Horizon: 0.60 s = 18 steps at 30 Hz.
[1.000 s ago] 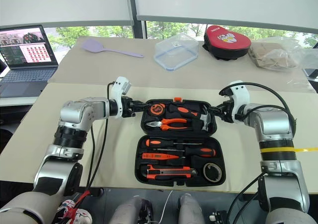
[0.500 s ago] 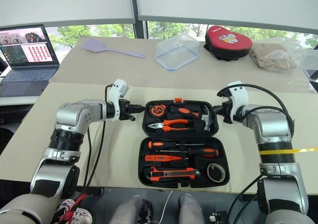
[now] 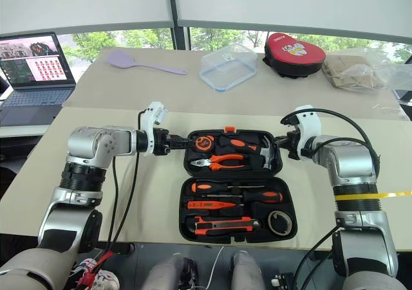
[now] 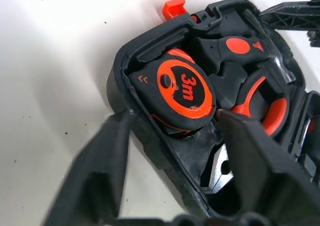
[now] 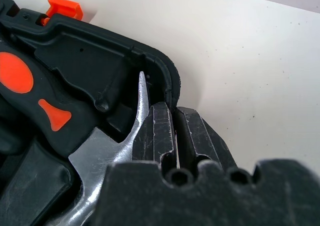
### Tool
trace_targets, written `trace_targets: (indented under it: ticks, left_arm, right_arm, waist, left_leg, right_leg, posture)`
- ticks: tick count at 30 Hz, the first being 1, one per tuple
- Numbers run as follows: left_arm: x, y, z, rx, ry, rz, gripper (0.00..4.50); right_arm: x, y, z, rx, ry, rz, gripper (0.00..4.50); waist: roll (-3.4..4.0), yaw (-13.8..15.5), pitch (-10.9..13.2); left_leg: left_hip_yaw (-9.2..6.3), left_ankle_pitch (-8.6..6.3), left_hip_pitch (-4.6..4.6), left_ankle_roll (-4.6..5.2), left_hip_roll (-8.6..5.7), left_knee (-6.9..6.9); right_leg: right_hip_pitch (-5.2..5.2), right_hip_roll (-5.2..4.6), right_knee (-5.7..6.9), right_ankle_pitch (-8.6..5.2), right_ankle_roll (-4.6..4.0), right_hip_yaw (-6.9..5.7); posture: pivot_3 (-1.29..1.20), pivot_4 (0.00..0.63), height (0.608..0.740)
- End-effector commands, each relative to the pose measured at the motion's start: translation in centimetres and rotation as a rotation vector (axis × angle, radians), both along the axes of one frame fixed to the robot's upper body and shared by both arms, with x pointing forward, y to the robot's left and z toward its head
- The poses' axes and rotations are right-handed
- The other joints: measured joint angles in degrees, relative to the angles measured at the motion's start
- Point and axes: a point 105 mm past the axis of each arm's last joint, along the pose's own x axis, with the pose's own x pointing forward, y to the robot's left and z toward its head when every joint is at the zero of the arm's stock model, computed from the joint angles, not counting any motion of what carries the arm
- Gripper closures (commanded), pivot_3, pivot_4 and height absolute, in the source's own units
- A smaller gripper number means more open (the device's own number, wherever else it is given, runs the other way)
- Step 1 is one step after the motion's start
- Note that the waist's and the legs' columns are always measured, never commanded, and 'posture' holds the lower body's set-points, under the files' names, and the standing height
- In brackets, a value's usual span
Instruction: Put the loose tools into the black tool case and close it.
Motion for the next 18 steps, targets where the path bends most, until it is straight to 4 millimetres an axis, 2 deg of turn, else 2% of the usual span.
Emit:
trace_targets:
  ticks: [1,3,6,10,16,18]
  left_arm:
    - [0.4,0.2,-0.9,0.087,-0.015,0.022,1.85]
    - [0.2,0.2,-1.5,0.113,0.001,0.01,2.24]
    - [-0.1,-0.2,-1.8,0.116,0.013,-0.01,3.4]
    - [0.0,-0.4,-1.7,0.091,0.017,0.001,4.46]
    - [0.7,-0.9,0.2,0.002,-0.044,0.028,4.49]
    - [1.5,-1.0,1.5,-0.029,-0.119,0.053,4.49]
  right_arm:
    - [-0.1,0.0,0.9,0.001,-0.037,0.003,4.5]
    - [0.0,0.0,1.1,0.0,-0.043,0.005,4.5]
    - [0.1,-0.1,1.3,-0.005,-0.052,0.007,4.5]
    - [0.2,0.2,1.7,0.005,-0.069,0.017,4.5]
    - [0.2,1.4,2.7,0.018,-0.105,0.059,4.5]
    - [0.7,1.8,3.8,0.022,-0.155,0.058,4.5]
  waist:
    - [0.0,0.0,0.0]
    - [0.0,0.0,0.0]
    - [0.02,0.0,0.0]
    - [0.02,0.2,0.0]
    - [0.02,0.2,0.0]
    - [0.02,0.0,0.0]
  left_leg:
    - [0.0,0.0,0.0,0.0,0.0,0.0]
    - [0.0,0.0,0.0,0.0,0.0,0.0]
    - [0.01,0.0,0.02,0.0,0.0,-0.01]
    - [0.0,0.04,0.08,-0.06,0.0,0.03]
    - [0.0,0.06,0.11,-0.09,0.0,0.04]
    - [0.0,0.07,0.11,-0.09,0.0,0.05]
  right_leg:
    - [0.0,0.0,0.0,0.0,0.0,0.0]
    - [0.0,0.01,0.0,0.0,0.0,0.0]
    - [0.0,0.0,0.0,0.0,0.0,0.01]
    - [0.03,-0.02,0.03,0.0,0.0,0.04]
    - [0.03,-0.04,0.1,0.01,-0.02,0.09]
    - [0.03,-0.04,0.12,0.01,-0.02,0.1]
  posture:
    - [0.0,0.15,0.731]
    - [0.0,0.15,0.731]
    - [0.0,0.15,0.731]
    - [0.0,0.15,0.731]
    - [0.0,0.15,0.731]
    - [0.0,0.15,0.731]
